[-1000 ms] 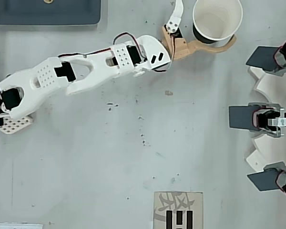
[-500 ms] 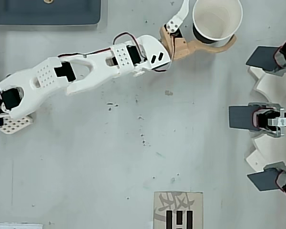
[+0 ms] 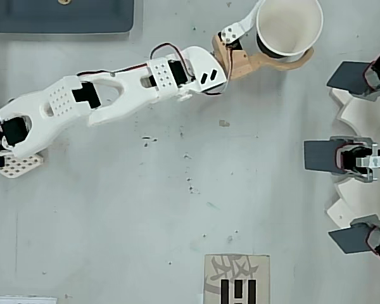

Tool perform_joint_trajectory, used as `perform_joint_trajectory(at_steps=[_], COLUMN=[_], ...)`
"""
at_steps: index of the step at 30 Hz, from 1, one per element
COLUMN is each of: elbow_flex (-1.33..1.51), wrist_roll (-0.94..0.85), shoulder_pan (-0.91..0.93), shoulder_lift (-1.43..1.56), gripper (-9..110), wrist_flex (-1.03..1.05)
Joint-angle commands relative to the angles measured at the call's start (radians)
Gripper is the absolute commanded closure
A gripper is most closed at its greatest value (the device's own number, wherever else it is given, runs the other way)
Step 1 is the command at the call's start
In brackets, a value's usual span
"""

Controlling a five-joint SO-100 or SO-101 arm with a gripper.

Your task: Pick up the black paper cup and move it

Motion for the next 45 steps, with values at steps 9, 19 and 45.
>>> perform_joint_trajectory(at_steps=[9,19,45], elbow_flex=[0.058,0.247,0.997], wrist_roll=[-0.005,-0.015,-0.032], shoulder_pan=[-0.012,-0.009,0.074], shoulder_lift=[0.143,0.331,0.868], gripper=[91,92,92], wrist_flex=[0.006,0.0,-0.229])
